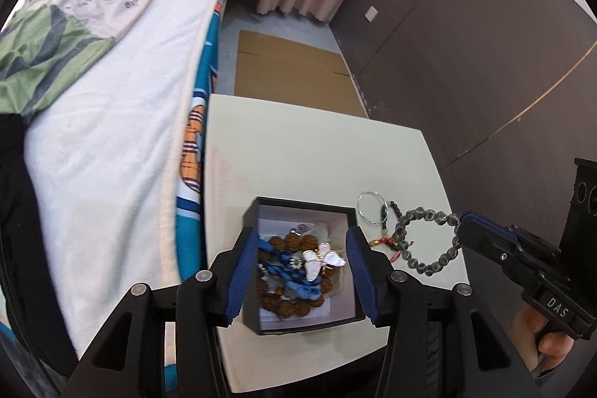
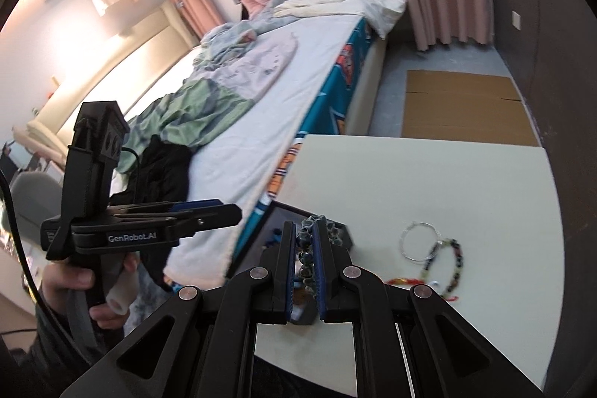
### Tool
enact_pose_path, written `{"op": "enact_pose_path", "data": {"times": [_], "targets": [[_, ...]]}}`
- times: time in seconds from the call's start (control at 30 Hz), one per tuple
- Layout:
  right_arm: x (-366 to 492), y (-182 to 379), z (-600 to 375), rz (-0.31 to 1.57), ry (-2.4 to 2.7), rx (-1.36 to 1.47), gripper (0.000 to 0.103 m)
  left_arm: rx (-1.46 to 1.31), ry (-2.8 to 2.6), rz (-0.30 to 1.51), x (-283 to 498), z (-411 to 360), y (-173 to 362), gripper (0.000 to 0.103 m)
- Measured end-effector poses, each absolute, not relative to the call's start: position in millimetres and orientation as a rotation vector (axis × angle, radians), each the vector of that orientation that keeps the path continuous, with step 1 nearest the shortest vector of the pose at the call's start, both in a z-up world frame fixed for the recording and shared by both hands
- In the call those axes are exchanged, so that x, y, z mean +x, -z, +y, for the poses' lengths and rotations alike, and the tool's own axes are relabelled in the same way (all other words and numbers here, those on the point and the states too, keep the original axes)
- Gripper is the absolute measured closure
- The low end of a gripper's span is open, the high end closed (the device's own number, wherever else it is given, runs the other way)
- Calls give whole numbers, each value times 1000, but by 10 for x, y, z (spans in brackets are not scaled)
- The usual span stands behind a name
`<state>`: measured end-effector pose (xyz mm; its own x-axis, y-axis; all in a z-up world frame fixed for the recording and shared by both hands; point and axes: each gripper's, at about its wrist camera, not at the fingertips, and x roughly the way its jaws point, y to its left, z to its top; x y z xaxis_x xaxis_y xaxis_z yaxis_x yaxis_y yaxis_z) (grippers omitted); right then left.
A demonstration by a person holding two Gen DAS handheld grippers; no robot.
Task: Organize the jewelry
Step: 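Carry the grey-blue beaded bracelet over the box with the right tool and release it, then move the left tool to the red string bracelet and close on it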
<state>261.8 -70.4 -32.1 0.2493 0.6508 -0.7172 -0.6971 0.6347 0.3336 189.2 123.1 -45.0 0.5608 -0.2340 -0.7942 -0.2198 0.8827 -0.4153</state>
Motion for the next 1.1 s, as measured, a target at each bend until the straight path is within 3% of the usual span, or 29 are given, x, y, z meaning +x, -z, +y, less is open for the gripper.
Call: {"op": "enact_pose_path", "data": {"times": [0.5,0.57,0.63,0.7,1.0,1.1], "targets": [[2587,524,-290,992,-911,-122,92,-526,-20,965,1743,1405,383,52],[2599,595,-281,1042,-920,-118,82,-526,-17,965,1745,1396,383,52],[2594,628,-315,1053,-919,-102,56,-522,-15,965,1744,1382,381,52],[2577,614,-383,1036,-911,-89,48,-521,-13,967,1749,1378,387,52],[2677,597,-845,1045,-850,1,47,-500,18,984,1859,1201,404,52],[2726,595,-1002,1043,-817,25,42,-482,38,991,1924,1094,404,52]]}}
